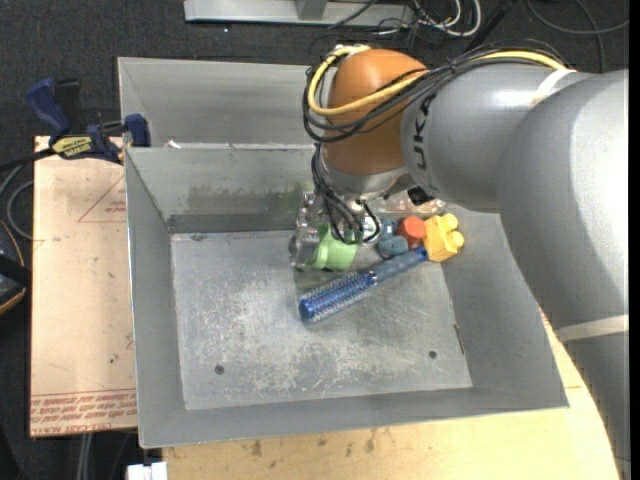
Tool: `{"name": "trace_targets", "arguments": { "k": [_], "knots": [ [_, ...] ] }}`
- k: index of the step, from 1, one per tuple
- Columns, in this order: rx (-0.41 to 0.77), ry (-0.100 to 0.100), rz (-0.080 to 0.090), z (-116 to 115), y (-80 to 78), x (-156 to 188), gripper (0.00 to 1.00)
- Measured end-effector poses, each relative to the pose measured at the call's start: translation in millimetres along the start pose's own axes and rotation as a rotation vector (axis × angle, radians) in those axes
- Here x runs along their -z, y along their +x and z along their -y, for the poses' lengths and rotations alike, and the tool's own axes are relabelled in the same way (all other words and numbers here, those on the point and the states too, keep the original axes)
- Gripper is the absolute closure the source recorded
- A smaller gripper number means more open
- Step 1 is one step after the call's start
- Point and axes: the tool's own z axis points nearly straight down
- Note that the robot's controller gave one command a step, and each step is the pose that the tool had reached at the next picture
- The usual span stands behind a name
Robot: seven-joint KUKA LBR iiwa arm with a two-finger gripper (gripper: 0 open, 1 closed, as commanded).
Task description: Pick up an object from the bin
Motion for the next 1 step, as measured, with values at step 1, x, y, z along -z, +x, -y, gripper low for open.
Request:
{"name": "trace_targets", "arguments": {
  "k": [1],
  "knots": [
    [-0.001, 0.0, -0.001, 0.0, -0.6, 2.3, 1.0]
  ]
}}
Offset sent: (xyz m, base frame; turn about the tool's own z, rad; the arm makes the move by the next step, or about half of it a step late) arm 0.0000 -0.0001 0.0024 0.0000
